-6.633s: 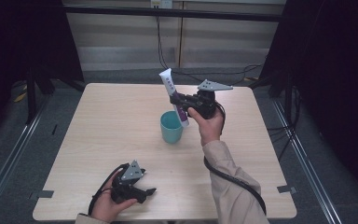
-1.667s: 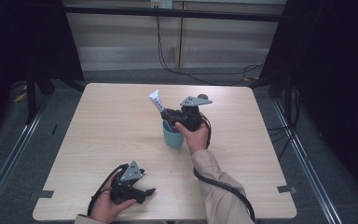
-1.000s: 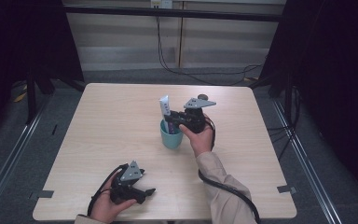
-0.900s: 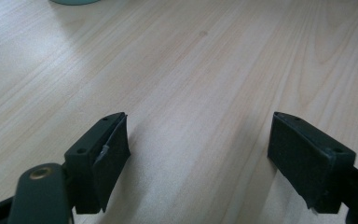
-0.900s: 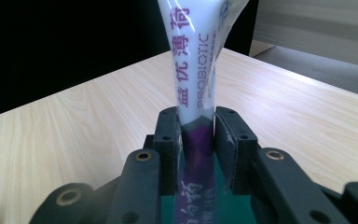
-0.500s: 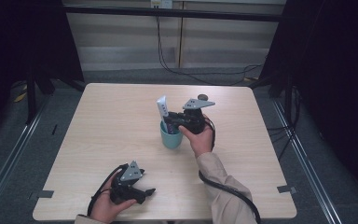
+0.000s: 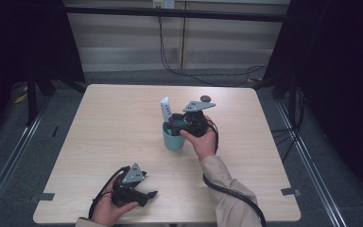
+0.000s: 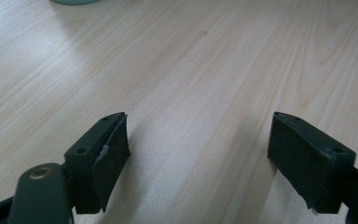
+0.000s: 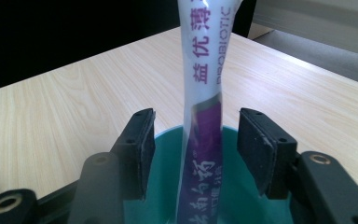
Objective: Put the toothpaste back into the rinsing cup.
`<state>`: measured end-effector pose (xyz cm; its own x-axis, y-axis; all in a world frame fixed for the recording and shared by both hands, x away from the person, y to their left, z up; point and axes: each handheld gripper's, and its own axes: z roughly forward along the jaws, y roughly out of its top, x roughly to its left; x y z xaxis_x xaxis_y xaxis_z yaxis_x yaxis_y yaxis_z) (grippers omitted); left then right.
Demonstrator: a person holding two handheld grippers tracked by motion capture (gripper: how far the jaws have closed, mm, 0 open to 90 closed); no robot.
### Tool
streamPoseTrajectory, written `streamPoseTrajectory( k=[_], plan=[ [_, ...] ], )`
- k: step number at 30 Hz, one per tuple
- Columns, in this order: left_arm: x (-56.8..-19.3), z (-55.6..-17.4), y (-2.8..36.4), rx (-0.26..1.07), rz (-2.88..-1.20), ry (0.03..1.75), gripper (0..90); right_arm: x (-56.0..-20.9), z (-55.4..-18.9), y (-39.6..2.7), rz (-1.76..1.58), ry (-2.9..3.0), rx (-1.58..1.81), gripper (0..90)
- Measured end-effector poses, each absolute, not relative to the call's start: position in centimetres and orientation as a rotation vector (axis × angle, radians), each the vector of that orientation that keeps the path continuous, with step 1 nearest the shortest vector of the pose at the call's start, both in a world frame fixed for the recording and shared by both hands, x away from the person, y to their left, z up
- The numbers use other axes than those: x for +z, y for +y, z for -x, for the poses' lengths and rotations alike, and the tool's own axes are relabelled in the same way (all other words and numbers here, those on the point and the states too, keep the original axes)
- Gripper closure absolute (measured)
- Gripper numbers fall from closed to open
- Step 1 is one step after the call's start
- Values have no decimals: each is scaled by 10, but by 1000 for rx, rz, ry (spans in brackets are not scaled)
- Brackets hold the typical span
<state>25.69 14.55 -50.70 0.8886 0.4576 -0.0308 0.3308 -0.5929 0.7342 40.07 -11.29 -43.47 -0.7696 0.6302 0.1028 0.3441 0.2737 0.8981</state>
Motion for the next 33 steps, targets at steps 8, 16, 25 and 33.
streamPoseTrajectory(
  k=[8, 16, 25, 33],
  plan=[
    [-507, -257, 146, 205, -2256, 561, 201, -431, -399, -114, -893, 2277, 1465, 365],
    [-507, -257, 145, 206, -2253, 562, 201, -430, -397, -121, -911, 2283, 1439, 288],
    [-507, -257, 145, 206, -2253, 562, 201, -427, -393, -132, -928, 2280, 1443, 247],
    [-507, -257, 145, 206, -2252, 563, 201, -427, -386, -138, -929, 2308, 1419, 211]
  ],
)
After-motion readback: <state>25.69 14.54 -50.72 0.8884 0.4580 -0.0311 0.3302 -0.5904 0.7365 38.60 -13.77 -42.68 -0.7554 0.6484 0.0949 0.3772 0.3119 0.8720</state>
